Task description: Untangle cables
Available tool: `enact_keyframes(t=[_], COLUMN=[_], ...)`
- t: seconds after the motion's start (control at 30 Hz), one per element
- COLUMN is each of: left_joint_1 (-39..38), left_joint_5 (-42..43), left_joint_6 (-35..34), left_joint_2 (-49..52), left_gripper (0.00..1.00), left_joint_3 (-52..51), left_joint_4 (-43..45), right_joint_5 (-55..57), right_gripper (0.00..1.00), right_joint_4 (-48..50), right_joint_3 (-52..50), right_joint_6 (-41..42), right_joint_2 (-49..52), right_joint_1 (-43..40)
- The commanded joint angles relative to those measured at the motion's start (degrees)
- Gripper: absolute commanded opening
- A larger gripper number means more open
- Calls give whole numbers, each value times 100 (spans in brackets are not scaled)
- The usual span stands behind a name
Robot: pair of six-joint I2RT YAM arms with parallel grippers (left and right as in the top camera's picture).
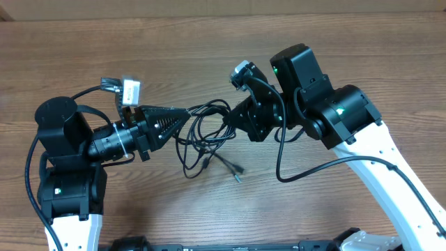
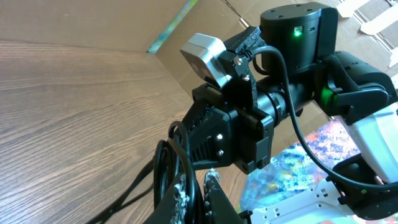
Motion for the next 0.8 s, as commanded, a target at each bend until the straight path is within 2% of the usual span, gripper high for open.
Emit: enact_keyframes(t=[0.0, 0.13, 0.3, 0.43, 0.53, 0.67, 0.77], left_joint_1=[153, 216, 540, 691, 699, 699, 699], left_joint_5=[111, 111, 291, 431, 426, -63, -966], left_joint_6=[-76, -74, -76, -74, -76, -111, -411], left_joint_2=[-144, -144, -144, -144, -144, -144, -142], left_gripper=[7, 7, 7, 8, 14, 15, 15], left_joint_3=[144, 144, 144, 144, 144, 144, 144], left_joint_4=[153, 155, 151, 149, 90, -748, -1976], right_joint_5=[1762, 1934, 2813, 2433, 1893, 389, 52], right_gripper=[4, 4, 4, 4, 4, 4, 4], right_joint_4=[-227, -323, -361, -343, -275, -83, 96], right_joint_3=[-118, -118, -118, -118, -118, -118, -118], right_joint_6=[129, 142, 861, 833, 822, 400, 402], right_joint_2=[61, 61, 61, 61, 61, 59, 59], right_joint_1=[-452, -636, -820, -839, -835, -835, -828])
